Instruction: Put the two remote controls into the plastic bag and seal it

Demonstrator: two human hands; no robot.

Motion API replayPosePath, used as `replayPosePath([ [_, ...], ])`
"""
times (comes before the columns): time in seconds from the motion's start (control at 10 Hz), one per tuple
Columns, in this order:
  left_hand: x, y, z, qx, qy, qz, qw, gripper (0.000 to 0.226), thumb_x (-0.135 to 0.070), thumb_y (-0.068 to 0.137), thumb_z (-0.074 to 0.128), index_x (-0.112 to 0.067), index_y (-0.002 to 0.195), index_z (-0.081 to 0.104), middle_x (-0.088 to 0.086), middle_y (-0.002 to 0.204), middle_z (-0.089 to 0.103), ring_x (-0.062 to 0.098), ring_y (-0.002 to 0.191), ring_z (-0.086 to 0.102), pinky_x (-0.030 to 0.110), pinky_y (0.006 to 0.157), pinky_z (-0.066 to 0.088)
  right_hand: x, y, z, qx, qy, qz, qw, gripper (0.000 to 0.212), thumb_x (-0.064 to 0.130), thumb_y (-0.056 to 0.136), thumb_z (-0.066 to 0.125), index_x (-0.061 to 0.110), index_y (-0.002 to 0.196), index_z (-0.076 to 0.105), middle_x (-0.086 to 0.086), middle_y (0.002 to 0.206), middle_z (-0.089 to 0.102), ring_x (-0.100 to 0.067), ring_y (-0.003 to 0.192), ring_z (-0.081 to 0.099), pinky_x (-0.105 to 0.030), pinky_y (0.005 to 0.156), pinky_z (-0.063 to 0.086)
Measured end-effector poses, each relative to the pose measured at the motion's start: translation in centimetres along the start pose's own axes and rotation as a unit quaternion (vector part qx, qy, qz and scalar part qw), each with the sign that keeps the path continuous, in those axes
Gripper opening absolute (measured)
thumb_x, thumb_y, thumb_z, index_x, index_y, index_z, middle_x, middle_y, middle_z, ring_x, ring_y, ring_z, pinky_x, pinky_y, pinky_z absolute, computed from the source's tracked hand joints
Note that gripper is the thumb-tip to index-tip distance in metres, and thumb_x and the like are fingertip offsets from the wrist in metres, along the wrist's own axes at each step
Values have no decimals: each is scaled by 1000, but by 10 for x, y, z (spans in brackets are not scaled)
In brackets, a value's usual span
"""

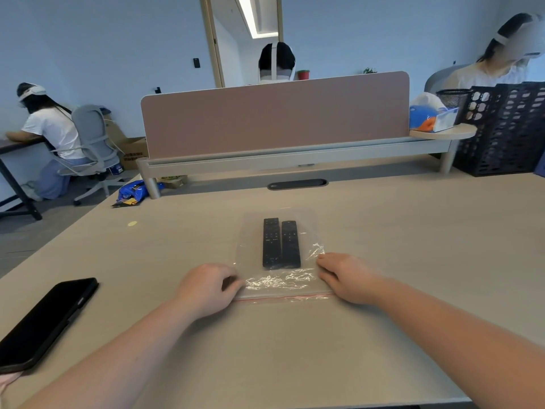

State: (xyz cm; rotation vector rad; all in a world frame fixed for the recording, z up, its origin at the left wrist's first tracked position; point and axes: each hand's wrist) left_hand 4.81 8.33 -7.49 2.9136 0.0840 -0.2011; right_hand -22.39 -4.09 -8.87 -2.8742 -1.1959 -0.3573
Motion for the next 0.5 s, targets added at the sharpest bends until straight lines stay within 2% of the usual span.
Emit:
replayPosePath([
  [0.1, -2, -1, -3, 8, 3, -4, 1000, 22, -39, 87, 50, -26, 92, 66, -6, 97, 70, 22, 93, 60, 32, 75, 51, 2, 0, -2, 6, 0, 10, 1000, 25, 34, 96, 37, 16, 94, 53, -2, 101, 61, -25, 97, 57, -39, 84, 50],
  [0.4, -15, 8, -2, 52, 82, -24, 995, 27, -35, 91, 40, -18, 83, 60, 2, 94, 67, 27, 89, 60, 32, 67, 43, 8, 3, -4, 33, -2, 35, 999, 30, 30, 98, 35, 13, 111, 55, -7, 122, 58, -27, 114, 53, -36, 97, 45],
  [0.5, -21, 7, -2, 63, 102, -33, 992, 29, -34, 91, 37, -17, 86, 60, 3, 98, 66, 27, 91, 60, 34, 72, 47, 10, -4, -13, 21, 27, 47, 998, 26, 30, 98, 37, 14, 106, 56, -8, 118, 61, -29, 109, 55, -35, 92, 46],
])
Point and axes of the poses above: each hand's wrist, its own y-axis towards the middle knuckle, its own z-axis out of the palm, x = y × z
